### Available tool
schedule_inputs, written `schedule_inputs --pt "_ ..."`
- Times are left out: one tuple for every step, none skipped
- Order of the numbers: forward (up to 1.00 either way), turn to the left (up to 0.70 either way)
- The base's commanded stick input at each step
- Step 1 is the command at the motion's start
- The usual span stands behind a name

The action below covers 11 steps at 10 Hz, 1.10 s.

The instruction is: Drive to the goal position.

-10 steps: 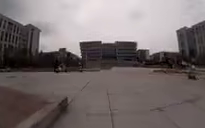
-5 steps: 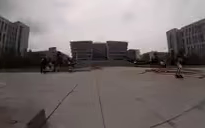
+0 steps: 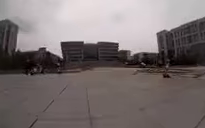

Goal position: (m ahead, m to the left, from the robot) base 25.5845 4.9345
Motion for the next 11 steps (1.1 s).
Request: schedule_inputs --pt "1.00 0.00" --pt "1.00 -0.09" --pt "1.00 -0.27" --pt "1.00 -0.19" --pt "1.00 0.00" --pt "1.00 0.00" --pt "1.00 0.00" --pt "1.00 0.00" --pt "1.00 0.00" --pt "1.00 0.00" --pt "1.00 0.00"
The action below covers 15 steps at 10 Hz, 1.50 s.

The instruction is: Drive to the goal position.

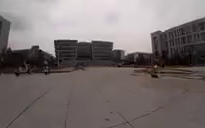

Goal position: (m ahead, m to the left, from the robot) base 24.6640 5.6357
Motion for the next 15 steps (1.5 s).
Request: schedule_inputs --pt "1.00 0.00" --pt "1.00 0.00" --pt "1.00 0.00" --pt "1.00 0.00" --pt "1.00 0.00" --pt "1.00 0.00" --pt "1.00 0.00" --pt "1.00 0.00" --pt "1.00 0.00" --pt "1.00 0.00" --pt "1.00 0.00" --pt "1.00 0.00" --pt "1.00 0.00" --pt "1.00 0.00" --pt "1.00 0.00"
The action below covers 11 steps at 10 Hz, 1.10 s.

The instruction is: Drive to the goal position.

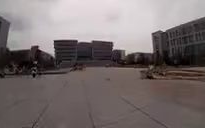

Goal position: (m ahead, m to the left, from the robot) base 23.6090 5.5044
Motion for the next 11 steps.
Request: schedule_inputs --pt "1.00 0.00" --pt "1.00 0.00" --pt "1.00 0.00" --pt "1.00 0.00" --pt "1.00 0.00" --pt "1.00 0.00" --pt "1.00 0.00" --pt "1.00 0.00" --pt "1.00 0.00" --pt "1.00 0.00" --pt "1.00 0.00"
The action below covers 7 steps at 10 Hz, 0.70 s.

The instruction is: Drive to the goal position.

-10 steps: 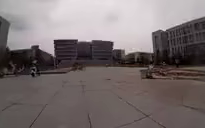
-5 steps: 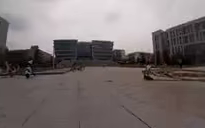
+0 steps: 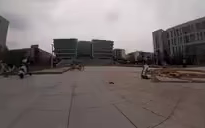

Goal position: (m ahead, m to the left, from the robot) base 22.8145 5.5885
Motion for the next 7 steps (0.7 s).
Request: schedule_inputs --pt "1.00 0.00" --pt "1.00 0.00" --pt "1.00 0.00" --pt "1.00 0.26" --pt "1.00 0.27" --pt "1.00 0.14" --pt "1.00 0.00"
